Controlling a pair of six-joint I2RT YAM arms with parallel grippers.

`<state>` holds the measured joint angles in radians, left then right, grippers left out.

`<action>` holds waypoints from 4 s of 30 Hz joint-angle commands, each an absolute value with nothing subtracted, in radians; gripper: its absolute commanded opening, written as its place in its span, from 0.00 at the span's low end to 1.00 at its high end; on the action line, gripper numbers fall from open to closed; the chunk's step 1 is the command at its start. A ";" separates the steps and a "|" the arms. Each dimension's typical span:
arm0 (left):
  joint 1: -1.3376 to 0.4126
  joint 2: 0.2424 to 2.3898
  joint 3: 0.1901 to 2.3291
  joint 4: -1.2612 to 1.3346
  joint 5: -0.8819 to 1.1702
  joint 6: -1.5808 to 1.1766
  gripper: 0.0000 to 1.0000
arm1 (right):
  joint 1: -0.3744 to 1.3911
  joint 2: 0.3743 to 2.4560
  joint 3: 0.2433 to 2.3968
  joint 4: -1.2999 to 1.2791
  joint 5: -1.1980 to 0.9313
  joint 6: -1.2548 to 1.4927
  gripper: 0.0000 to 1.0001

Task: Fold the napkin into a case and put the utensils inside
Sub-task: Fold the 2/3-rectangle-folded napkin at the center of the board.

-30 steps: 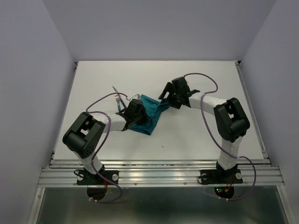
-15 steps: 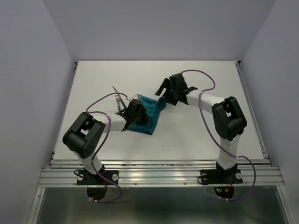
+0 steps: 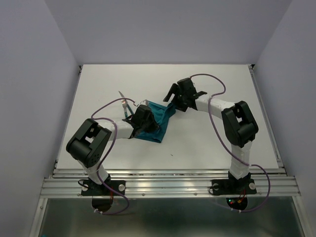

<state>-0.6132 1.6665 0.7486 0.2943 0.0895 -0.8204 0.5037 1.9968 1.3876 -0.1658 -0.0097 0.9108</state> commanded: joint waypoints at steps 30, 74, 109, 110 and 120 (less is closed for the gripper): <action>-0.609 1.646 0.778 0.321 0.104 -0.816 0.00 | 0.546 1.988 1.393 -0.206 0.107 0.920 0.77; -0.603 1.528 0.813 0.253 0.147 -0.747 0.58 | 0.565 2.088 1.597 -0.379 0.206 0.729 0.01; -0.555 1.764 0.839 0.155 0.130 -0.798 0.30 | 0.565 2.077 1.637 -0.445 0.121 0.606 0.01; -0.561 1.761 0.839 0.158 0.136 -0.807 0.30 | 0.565 2.077 1.637 -0.449 0.120 0.600 0.01; -0.594 1.740 0.824 0.173 0.167 -0.847 0.29 | 0.574 2.068 1.640 -0.485 0.138 0.552 0.01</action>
